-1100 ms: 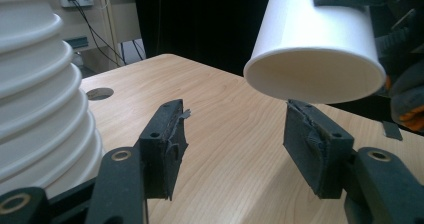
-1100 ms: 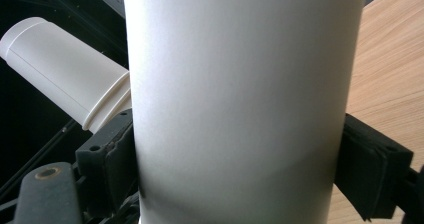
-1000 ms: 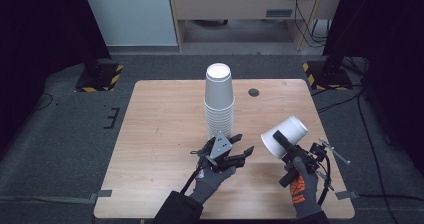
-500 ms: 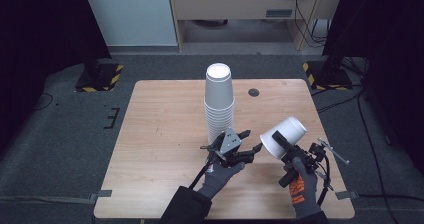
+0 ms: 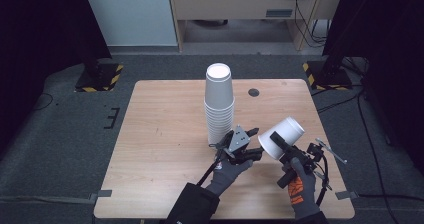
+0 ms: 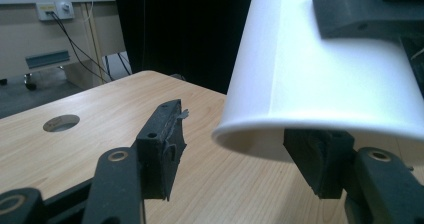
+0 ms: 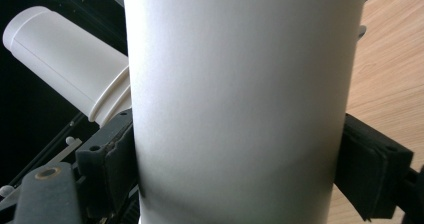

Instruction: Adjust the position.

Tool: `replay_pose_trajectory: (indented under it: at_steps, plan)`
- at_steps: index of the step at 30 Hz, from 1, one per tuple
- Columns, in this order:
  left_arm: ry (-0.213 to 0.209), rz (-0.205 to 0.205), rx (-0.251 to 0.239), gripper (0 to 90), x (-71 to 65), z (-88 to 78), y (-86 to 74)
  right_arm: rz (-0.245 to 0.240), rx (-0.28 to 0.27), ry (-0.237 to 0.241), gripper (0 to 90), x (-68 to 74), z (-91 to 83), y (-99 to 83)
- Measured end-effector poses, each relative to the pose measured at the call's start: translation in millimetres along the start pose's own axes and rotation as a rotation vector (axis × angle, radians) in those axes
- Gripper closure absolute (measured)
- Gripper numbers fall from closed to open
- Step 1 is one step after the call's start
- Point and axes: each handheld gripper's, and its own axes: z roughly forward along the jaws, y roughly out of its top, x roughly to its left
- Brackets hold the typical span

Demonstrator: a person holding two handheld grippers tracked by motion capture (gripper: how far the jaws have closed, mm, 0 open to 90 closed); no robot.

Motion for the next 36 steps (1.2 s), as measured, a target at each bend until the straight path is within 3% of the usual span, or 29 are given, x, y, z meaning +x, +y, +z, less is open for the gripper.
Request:
replay_pose_trajectory:
  at_steps: [14,23,36]
  plan:
    - [0.000,0.037,-0.042,57.7,-1.4,3.8,-2.2,0.017,0.023,0.011,15.8,0.0,3.0,-4.8]
    - [0.037,0.045,-0.035,72.9,2.2,-1.4,-5.4,0.027,0.045,0.022,15.2,-0.6,5.8,-7.3]
    - [0.000,0.055,0.005,79.8,-1.5,-5.0,-8.3,0.029,0.034,0.021,14.9,-4.2,4.8,-3.8]
